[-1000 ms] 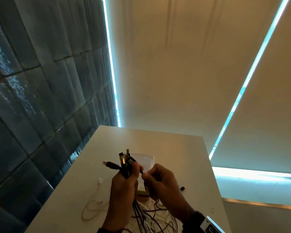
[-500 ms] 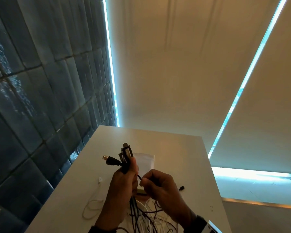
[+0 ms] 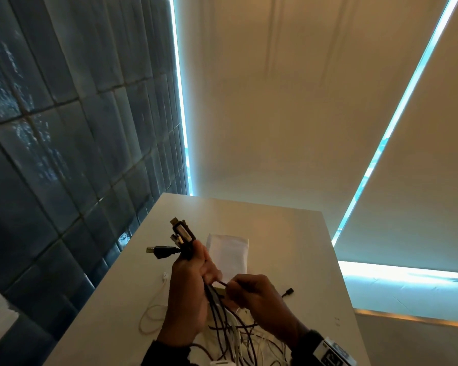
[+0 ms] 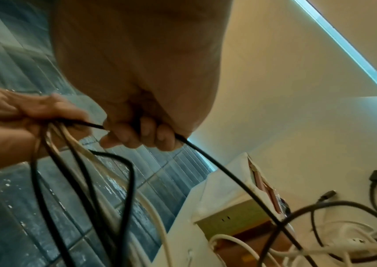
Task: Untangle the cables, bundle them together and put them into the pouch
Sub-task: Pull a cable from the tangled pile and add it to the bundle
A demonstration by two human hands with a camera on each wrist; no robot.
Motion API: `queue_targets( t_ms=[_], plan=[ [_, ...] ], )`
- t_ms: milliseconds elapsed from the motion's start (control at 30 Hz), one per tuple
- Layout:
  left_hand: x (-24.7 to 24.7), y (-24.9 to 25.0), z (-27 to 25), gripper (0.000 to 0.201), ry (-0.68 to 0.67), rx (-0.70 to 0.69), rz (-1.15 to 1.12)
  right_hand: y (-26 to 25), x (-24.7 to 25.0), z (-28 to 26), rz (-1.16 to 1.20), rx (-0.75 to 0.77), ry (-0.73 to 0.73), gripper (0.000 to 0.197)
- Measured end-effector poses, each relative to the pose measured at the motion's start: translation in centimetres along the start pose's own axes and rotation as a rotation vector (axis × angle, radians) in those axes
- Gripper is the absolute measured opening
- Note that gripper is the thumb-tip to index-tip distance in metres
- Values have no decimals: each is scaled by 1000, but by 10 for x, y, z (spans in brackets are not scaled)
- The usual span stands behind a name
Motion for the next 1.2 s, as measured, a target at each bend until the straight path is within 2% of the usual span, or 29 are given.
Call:
queue_targets(
  t_ms=[200, 267, 400, 500, 667, 800, 867, 933, 1000, 1067, 1200],
  plan=[
    [16, 13, 4, 40, -4, -97, -31, 50, -4, 7, -269, 19, -12, 31],
    [24, 19, 6, 39, -3, -119, -45, 70, -4, 8, -360, -15, 5, 34],
    [40, 15, 7, 38, 24, -81, -9, 85, -8, 13, -389, -99, 36, 35],
    [41, 6, 2, 37, 27, -11, 82, 73, -3, 20, -320, -111, 122, 26],
    [34, -8, 0, 34, 57, 83, 191, 12, 4, 19, 21, -2, 227, 19],
    [21, -6, -6, 38, 1, 173, 163, -32, 3, 10, 166, 166, 87, 17],
    [10, -3, -10, 47, -81, 255, 57, -40, 2, 5, 236, 174, -5, 15],
    [1, -1, -11, 44, -141, 307, -29, -41, 3, 3, 249, 194, -56, 16],
    [-4, 1, -6, 37, -203, 308, -105, -36, 6, 3, 217, 215, -61, 18],
    [-4, 2, 1, 32, -209, 262, -183, -28, 10, 5, 158, 179, -36, 23],
    [-11, 6, 9, 33, -229, 167, -214, -18, 13, 9, 117, 137, -35, 28]
  ],
)
Point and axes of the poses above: each hand's wrist, its own z-axis towards the middle knuckle, its own x-axis out of the back of the hand, y = z × x, the point moved 4 cm from there along z, towards the middle knuckle, and after that the axes turned 1 degree about y, right-handed, at the moved point
